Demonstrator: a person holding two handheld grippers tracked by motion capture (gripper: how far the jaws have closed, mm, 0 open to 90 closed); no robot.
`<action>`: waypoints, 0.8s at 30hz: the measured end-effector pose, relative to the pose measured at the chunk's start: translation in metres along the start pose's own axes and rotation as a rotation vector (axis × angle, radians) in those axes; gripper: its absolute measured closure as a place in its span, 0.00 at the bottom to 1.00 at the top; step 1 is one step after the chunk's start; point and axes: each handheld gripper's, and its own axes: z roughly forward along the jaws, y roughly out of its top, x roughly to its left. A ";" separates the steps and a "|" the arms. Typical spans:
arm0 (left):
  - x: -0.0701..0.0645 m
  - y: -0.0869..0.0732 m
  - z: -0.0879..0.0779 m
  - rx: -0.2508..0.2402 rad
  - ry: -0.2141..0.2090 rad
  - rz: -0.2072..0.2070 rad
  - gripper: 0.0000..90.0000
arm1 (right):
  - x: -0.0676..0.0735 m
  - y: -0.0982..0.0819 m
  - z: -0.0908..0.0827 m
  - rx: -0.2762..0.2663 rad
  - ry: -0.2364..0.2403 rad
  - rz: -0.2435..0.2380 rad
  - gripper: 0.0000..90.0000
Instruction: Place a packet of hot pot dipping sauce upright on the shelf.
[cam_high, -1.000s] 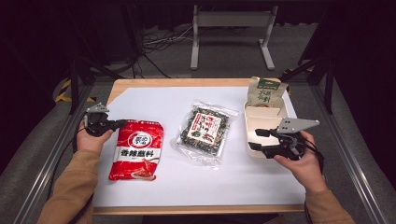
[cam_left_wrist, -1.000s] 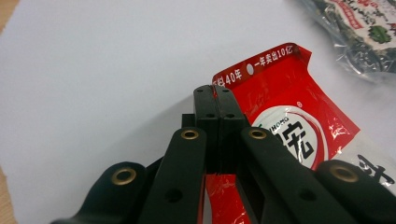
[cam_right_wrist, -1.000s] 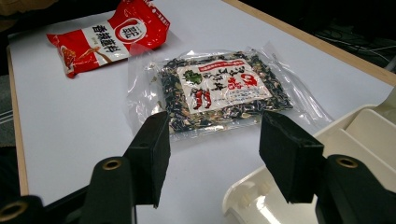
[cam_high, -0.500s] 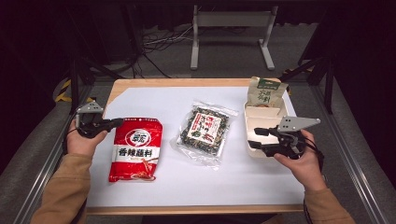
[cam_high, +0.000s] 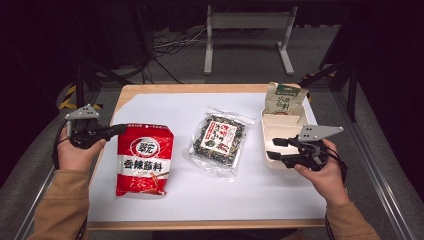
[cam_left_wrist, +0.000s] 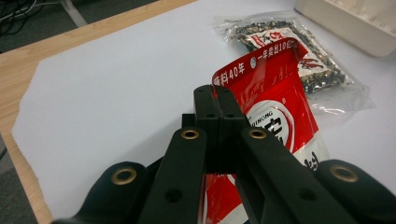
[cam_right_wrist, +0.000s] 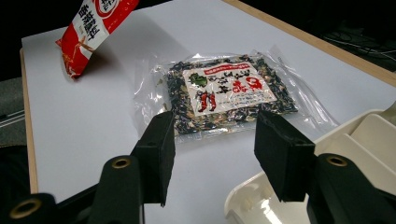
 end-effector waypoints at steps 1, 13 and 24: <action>-0.002 0.001 -0.002 -0.002 0.002 0.008 1.00 | 0.000 0.000 -0.001 -0.001 0.001 0.000 0.53; -0.042 0.014 -0.024 -0.023 -0.029 0.122 1.00 | -0.002 0.000 -0.002 -0.007 0.011 0.005 0.53; -0.061 0.008 -0.045 -0.104 -0.077 0.183 1.00 | -0.004 -0.001 -0.004 -0.016 0.020 0.020 0.52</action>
